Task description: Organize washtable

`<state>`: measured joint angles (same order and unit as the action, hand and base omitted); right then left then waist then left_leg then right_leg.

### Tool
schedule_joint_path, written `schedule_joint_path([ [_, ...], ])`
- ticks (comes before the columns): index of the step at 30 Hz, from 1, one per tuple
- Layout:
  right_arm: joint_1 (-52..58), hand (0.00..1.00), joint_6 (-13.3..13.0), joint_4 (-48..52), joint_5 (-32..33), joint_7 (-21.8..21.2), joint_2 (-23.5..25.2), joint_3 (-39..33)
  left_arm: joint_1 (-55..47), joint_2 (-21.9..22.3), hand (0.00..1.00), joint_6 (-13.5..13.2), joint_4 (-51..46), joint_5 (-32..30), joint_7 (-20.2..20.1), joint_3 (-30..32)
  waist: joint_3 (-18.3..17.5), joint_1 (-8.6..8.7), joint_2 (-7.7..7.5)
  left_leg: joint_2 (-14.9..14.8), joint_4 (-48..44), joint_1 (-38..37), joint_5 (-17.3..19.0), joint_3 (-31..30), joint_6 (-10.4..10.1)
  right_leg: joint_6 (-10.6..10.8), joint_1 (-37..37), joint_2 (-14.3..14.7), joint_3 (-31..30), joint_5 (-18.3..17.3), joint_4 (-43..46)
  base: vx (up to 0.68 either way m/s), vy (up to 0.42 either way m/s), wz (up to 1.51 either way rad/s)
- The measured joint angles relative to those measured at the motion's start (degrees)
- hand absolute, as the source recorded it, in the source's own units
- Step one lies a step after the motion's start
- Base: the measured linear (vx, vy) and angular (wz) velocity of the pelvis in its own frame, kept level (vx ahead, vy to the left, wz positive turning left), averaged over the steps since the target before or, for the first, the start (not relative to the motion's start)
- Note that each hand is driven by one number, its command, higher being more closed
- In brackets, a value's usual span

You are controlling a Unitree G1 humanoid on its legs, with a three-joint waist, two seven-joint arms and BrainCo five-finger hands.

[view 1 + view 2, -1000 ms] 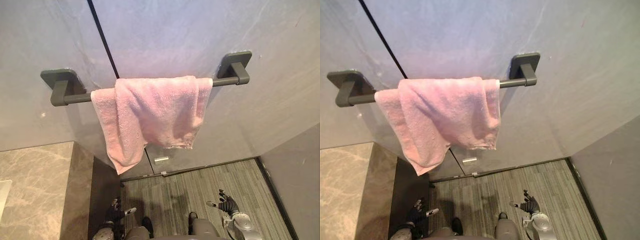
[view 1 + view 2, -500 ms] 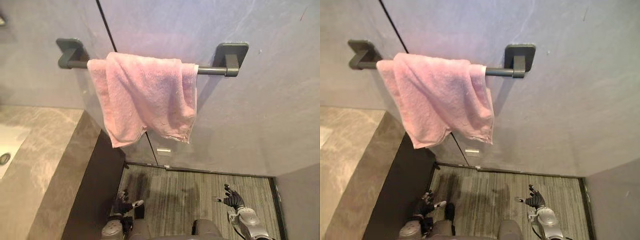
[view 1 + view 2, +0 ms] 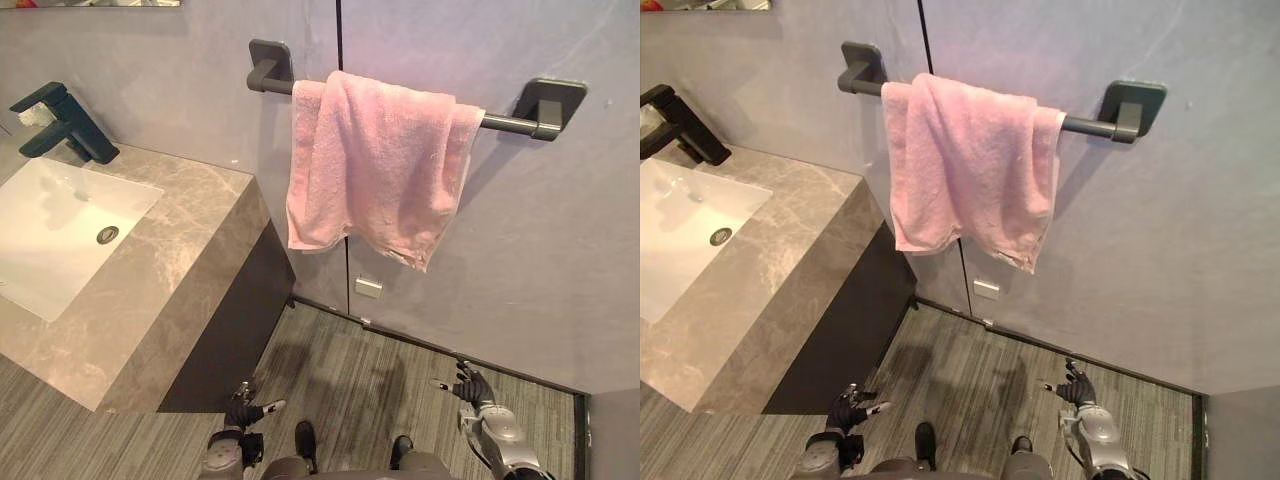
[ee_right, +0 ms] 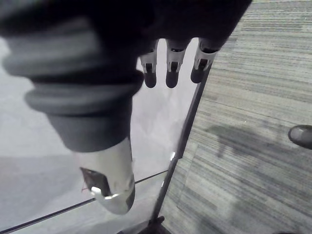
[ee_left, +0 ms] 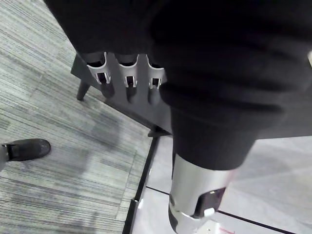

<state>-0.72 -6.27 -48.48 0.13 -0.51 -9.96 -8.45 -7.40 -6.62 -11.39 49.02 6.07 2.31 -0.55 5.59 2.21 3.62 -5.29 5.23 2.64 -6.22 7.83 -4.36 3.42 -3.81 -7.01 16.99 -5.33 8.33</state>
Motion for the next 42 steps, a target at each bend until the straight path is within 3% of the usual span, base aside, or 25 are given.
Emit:
schedule_joint_path([
  [15, 2.9, 0.0, 0.2, -2.5, 0.0, 0.5, 0.7, 0.0, -1.6, -0.4, 0.0, 0.9, 3.4, -0.7, -1.0, 0.2, -1.6, 0.03, -0.59, 0.3, 0.6, -3.1, 0.9, 0.1, 0.0, 0.6, 3.2, 0.9, -3.6, 0.4, -2.6, -0.02, 0.016, -0.03],
  [18, 2.5, 0.0, 0.1, -2.6, 0.0, 0.5, 0.7, 0.0, -1.6, -0.4, 0.0, 1.0, 3.5, -0.8, -1.0, 0.2, -1.7, 0.06, -0.7, 0.3, 0.6, -3.5, 0.9, -0.1, 0.1, 0.6, 3.7, 0.9, -3.3, 0.4, -2.7, 0.06, -0.011, 0.02],
  [19, 0.5, 0.0, 0.1, -6.4, -0.1, 0.6, 0.9, 0.3, -1.0, -0.5, 0.0, 1.0, 3.9, -0.9, -1.0, 0.3, -1.2, 0.09, -1.89, 0.3, 0.7, -5.4, 2.7, 0.0, -0.2, 0.5, 7.5, 1.4, -3.2, 0.1, -5.6, 0.04, -0.009, 0.03],
  [42, 0.6, 0.0, 1.2, -11.5, 2.0, 1.8, 3.1, -1.1, -1.4, -0.4, 0.0, 1.2, 6.6, 0.1, -0.7, 0.2, -1.5, -0.81, -2.93, 0.2, 0.7, -6.9, 2.9, -1.1, -0.5, 0.4, 10.6, 1.8, -1.7, 0.3, -7.6, 0.0, -0.004, 0.03],
])
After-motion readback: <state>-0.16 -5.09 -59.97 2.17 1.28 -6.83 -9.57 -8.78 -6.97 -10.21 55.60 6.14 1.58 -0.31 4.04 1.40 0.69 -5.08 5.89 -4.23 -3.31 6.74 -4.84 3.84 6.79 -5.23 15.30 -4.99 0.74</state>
